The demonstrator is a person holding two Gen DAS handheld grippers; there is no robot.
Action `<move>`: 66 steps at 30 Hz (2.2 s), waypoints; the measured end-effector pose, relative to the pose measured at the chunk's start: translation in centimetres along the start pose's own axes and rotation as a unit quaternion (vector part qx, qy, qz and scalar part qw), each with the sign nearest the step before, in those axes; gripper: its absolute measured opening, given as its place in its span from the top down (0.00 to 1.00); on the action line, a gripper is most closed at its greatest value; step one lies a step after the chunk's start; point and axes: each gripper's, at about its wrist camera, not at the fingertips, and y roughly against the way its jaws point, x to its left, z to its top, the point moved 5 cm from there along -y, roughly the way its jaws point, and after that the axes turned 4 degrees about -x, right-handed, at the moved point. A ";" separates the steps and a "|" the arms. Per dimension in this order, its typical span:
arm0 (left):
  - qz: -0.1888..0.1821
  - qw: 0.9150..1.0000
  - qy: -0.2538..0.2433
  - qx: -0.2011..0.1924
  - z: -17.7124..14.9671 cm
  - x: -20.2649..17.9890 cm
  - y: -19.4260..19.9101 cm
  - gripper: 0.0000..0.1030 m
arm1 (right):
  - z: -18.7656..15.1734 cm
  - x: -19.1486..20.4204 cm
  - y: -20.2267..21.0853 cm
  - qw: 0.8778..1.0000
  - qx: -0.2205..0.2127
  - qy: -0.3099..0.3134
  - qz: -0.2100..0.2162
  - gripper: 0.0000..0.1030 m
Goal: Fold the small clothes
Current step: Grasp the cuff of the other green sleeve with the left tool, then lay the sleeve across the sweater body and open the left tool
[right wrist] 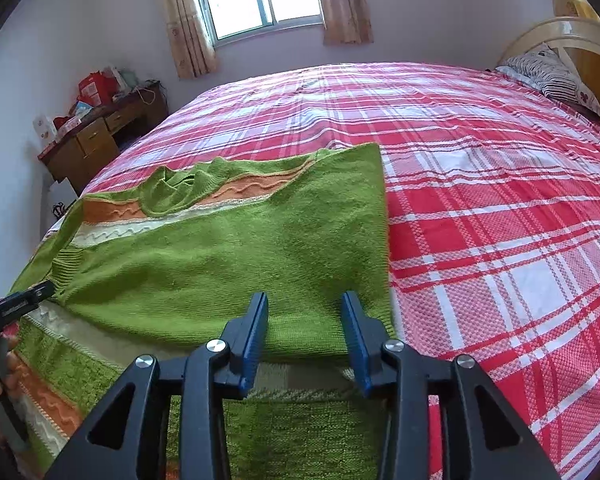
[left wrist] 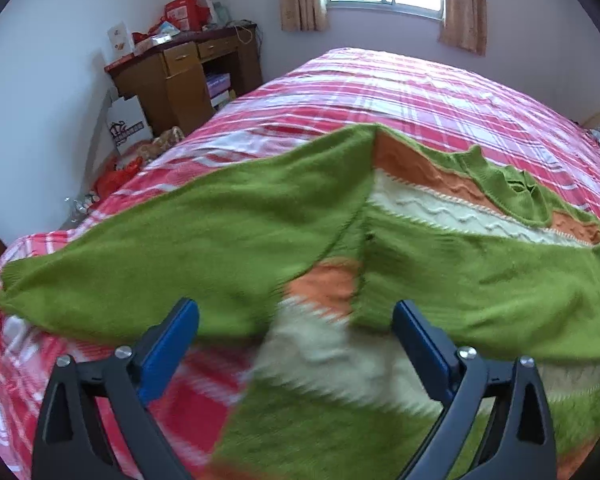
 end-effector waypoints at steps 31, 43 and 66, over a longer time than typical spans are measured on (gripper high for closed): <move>0.097 0.881 0.462 -0.005 -3.9 32.7 -1.8 0.41 | -0.1 0.7 0.0 1.000 0.001 0.020 -0.011 0.54; 0.118 0.903 0.409 -0.052 -2.6 33.0 -0.1 0.95 | -0.1 0.7 0.0 1.000 0.000 0.020 -0.011 0.54; -0.128 0.986 -0.026 -0.100 0.9 -4.4 3.0 0.95 | -0.1 0.4 0.1 1.000 -0.004 0.012 -0.001 0.54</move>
